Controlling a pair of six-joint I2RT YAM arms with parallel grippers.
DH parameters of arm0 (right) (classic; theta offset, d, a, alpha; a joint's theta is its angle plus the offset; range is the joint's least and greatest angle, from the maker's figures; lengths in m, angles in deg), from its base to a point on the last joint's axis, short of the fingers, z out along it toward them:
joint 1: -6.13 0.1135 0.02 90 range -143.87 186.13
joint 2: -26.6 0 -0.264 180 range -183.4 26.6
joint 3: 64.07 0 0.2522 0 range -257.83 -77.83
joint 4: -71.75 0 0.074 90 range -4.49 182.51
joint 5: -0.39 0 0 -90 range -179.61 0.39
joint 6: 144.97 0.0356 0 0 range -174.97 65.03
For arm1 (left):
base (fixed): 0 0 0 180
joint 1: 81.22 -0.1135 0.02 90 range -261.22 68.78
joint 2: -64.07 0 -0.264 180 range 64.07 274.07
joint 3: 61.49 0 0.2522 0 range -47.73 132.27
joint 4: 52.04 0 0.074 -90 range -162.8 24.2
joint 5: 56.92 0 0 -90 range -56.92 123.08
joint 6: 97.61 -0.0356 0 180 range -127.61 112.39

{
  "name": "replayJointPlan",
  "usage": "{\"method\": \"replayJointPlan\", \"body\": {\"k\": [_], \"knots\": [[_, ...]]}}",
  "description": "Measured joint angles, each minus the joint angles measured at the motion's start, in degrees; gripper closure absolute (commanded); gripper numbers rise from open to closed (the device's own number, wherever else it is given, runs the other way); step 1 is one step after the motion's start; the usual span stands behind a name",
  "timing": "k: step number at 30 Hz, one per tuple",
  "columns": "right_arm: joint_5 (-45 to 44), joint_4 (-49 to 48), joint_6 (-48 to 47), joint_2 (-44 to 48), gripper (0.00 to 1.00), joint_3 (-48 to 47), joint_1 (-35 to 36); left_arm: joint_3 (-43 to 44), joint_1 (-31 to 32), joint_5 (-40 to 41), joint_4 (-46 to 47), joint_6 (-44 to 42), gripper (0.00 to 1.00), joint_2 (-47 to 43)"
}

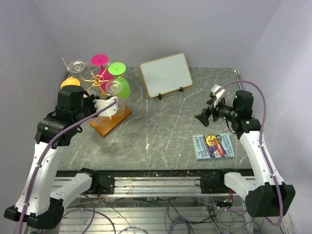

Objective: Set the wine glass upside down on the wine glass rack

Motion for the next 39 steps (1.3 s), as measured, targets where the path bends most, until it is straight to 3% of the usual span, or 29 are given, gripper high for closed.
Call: {"method": "replayJointPlan", "body": {"k": [18, 39], "knots": [[0.0, 0.0, -0.4, 0.0, 0.0, 0.0, -0.1, -1.8, 0.0, -0.2, 2.4, -1.6, 0.58, -1.6], [-0.1, 0.0, -0.7, -0.2, 0.0, 0.0, -0.1, -0.3, 0.0, -0.1, 0.7, -2.4, 0.59, -2.1]]}}
